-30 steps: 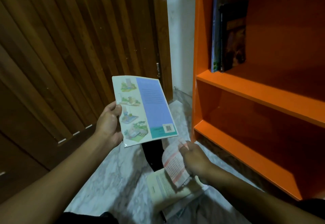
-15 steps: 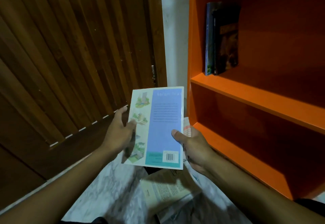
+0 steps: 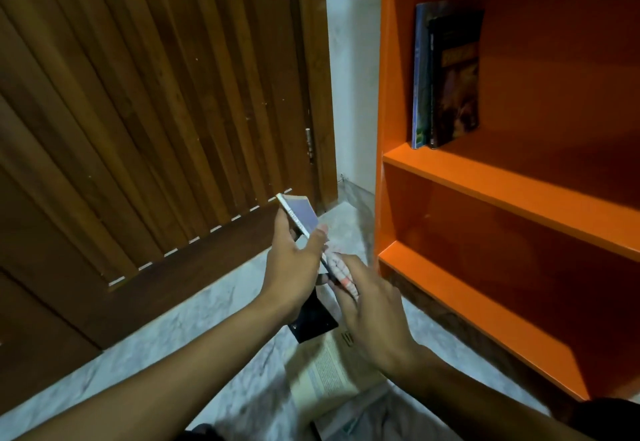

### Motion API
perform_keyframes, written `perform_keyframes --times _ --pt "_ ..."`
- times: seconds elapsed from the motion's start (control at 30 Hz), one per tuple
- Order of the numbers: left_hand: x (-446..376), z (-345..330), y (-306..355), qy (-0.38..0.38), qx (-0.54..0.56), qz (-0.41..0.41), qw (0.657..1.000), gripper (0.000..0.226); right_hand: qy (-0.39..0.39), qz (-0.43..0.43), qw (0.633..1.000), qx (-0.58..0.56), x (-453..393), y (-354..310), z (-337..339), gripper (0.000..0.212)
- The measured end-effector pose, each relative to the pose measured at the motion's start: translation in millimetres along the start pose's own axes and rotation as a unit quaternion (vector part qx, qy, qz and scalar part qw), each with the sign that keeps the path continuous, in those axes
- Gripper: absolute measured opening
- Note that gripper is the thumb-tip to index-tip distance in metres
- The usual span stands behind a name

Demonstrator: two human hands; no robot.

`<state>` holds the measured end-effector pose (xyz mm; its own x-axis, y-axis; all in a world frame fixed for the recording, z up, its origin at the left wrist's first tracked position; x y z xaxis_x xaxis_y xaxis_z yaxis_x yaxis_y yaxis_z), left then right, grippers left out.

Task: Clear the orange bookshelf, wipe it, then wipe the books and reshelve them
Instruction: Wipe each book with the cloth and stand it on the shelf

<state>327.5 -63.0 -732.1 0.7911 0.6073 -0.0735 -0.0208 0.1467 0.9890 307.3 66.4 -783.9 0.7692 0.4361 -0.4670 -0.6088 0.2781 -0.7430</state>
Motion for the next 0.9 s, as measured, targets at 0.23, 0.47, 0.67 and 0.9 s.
perform_keyframes --times 0.23,0.47,0.67,0.9 --pt "-7.0 11.3 8.4 0.067 0.062 0.002 0.996 0.029 -0.034 0.049 0.998 -0.036 -7.6 -0.8 7.6 0.039" --pt "-17.6 35.2 11.8 0.061 0.014 -0.041 0.997 0.042 0.097 -0.24 0.91 -0.322 -41.5 -3.9 40.5 0.028" --pt "-15.4 44.6 8.3 0.008 0.002 -0.048 0.999 0.037 0.267 -0.231 0.905 -0.238 -65.3 10.3 73.0 0.027" --pt "-8.1 30.9 10.1 -0.05 0.082 0.002 0.995 0.041 0.048 0.062 0.993 0.093 -68.2 12.2 55.4 0.042"
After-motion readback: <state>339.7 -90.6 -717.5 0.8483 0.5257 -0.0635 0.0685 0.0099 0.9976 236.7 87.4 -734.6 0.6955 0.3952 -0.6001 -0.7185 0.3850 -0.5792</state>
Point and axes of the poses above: each hand's wrist, its own x-axis away from the middle knuckle, its own z-axis out of the back of the hand, y = z × x, the point moved 1 cm from there along -x, towards the middle knuckle, and after that the axes turned 3 degrees about y, right-handed, at the moved point
